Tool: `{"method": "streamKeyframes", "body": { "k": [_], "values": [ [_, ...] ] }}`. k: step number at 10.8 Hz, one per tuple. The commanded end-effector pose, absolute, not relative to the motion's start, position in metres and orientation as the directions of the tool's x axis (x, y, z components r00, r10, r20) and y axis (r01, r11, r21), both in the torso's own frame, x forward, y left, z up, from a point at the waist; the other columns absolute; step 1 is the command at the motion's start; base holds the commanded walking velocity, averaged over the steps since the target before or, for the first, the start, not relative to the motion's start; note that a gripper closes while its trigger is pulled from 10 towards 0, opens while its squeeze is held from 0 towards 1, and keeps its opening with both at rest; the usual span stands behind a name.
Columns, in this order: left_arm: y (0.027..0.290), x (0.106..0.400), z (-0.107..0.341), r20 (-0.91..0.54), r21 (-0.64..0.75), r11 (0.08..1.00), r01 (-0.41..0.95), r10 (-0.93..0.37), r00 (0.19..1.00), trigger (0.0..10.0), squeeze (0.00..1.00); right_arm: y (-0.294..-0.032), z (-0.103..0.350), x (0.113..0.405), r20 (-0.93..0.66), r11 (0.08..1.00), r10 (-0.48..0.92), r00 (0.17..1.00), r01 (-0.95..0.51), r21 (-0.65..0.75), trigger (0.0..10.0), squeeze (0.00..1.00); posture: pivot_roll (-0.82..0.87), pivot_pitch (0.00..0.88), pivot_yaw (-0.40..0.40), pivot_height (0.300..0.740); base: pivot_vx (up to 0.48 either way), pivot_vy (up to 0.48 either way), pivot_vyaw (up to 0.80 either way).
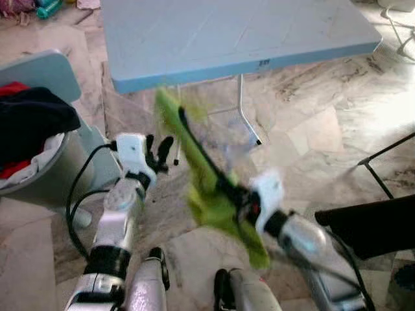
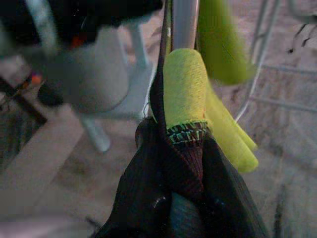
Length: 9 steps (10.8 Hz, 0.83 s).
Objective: Hang hanger
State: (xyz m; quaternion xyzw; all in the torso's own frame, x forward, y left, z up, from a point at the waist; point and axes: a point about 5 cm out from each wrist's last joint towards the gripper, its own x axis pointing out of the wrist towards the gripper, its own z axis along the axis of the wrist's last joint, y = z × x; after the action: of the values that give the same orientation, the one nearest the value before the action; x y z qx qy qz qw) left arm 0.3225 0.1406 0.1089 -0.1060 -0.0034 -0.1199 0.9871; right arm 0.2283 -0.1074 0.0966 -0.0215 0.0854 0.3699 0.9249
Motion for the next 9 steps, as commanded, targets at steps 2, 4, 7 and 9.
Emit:
{"method": "streamKeyframes", "body": {
  "k": [2, 4, 7, 9],
  "values": [
    [0.131, 0.319, 0.105, -0.023, -0.300, 0.915, 0.270, -0.290, 0.957, 10.0, 0.22, -0.107, 0.089, 0.220, -0.195, 0.689, 0.704, 0.683, -0.724, -0.046, 10.0, 0.00, -0.05, 0.253, -0.071, 0.740, 0.000, 0.000, 0.00],
    [0.104, 0.309, 0.107, -0.033, -0.317, 0.861, 0.397, -0.429, 0.903, 10.0, 0.00, -0.111, 0.084, 0.226, -0.201, 0.712, 0.670, 0.715, -0.695, -0.098, 10.0, 0.00, -0.04, 0.250, -0.069, 0.740, 0.000, 0.000, 0.00],
    [0.085, 0.299, 0.104, -0.049, -0.349, 0.817, 0.459, -0.505, 0.862, 10.0, 0.00, -0.108, 0.088, 0.243, -0.144, 0.774, 0.590, 0.795, -0.607, -0.180, 10.0, 0.00, -0.04, 0.248, -0.068, 0.740, 0.000, 0.000, 0.00],
    [0.079, 0.294, 0.104, -0.064, -0.356, 0.805, 0.474, -0.527, 0.848, 10.0, 0.00, -0.099, 0.090, 0.249, -0.111, 0.773, 0.595, 0.796, -0.605, -0.190, 10.0, 0.00, -0.03, 0.246, -0.067, 0.740, 0.000, 0.000, 0.00]
  ]
}}
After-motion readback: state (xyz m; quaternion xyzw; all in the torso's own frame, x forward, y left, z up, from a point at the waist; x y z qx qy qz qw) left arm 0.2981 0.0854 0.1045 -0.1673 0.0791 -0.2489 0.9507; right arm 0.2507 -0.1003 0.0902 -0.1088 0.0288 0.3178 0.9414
